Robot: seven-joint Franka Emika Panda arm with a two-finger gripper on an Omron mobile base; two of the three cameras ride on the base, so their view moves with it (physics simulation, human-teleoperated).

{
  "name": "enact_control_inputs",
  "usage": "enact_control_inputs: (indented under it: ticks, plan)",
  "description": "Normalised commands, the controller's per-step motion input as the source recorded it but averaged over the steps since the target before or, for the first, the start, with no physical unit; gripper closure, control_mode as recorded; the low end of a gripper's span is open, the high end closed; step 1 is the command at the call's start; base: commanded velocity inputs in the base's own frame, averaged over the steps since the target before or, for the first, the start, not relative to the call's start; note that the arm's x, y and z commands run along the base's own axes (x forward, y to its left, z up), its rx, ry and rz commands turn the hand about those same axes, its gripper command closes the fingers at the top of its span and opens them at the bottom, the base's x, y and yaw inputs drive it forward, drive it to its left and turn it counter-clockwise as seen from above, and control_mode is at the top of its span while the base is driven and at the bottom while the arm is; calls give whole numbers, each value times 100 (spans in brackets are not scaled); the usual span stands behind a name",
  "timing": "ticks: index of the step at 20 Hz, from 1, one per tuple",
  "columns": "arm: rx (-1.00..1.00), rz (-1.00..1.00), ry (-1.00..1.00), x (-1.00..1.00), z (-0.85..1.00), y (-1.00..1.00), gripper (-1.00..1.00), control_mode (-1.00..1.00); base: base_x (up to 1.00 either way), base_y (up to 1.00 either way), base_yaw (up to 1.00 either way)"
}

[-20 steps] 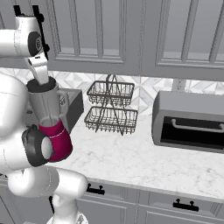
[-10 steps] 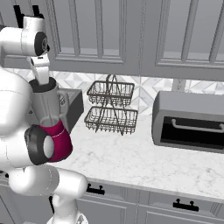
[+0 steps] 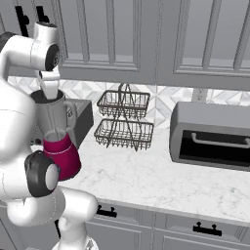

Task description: Close the lid blender by securely placing the lid on top.

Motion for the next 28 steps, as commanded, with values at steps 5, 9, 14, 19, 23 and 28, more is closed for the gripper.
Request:
enact_control_inputs:
  ticks: [5,9,14,19,23,28]
  plan:
    - [1,0,-11,-1,0,0,-100,-100,0,0,0]
    - [0,0,-16,-20,11,0,-100,-100,0,0,0]
    - [0,0,-21,-63,20,0,-100,-100,0,0,0]
    - [0,0,-20,-83,8,-2,-100,-100,0,0,0]
    - [0,0,-20,-74,0,-32,-100,-100,0,0,0]
    - [0,0,-11,-29,0,-80,-100,-100,0,0,0]
